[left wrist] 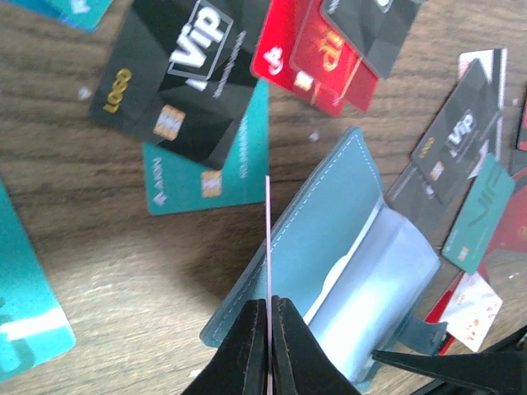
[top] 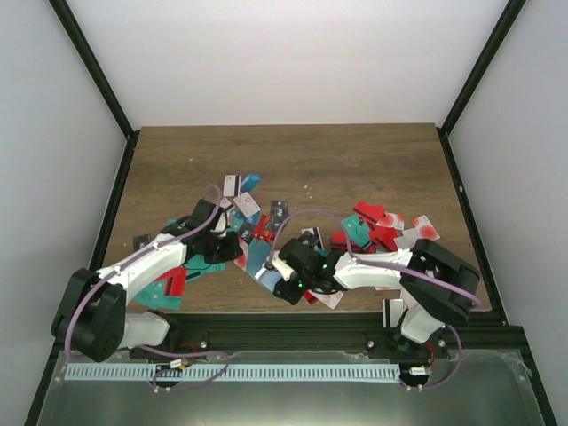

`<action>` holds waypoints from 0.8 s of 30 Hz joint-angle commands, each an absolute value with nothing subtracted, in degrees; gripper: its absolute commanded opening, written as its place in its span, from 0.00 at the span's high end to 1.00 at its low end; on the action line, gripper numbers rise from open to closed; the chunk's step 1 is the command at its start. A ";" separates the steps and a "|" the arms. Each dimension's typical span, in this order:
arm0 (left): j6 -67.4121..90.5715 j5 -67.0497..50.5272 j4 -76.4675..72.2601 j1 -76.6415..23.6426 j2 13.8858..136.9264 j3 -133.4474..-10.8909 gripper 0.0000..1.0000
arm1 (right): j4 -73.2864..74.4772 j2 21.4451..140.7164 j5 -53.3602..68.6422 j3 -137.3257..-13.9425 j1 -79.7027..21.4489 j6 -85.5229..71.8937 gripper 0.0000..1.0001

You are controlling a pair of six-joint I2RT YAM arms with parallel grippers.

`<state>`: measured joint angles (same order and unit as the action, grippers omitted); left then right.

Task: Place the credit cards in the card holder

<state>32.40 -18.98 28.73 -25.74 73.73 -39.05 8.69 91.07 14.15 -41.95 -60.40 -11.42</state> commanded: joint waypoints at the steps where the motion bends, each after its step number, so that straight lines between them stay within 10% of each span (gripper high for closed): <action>1: 32.48 -21.19 26.69 -26.64 75.23 -42.80 0.96 | 13.22 90.48 9.03 -42.03 -58.83 -11.03 0.74; 24: 24.81 -27.73 20.21 -32.85 97.10 -58.11 0.96 | 14.28 82.93 14.53 -38.21 -51.11 -15.79 0.72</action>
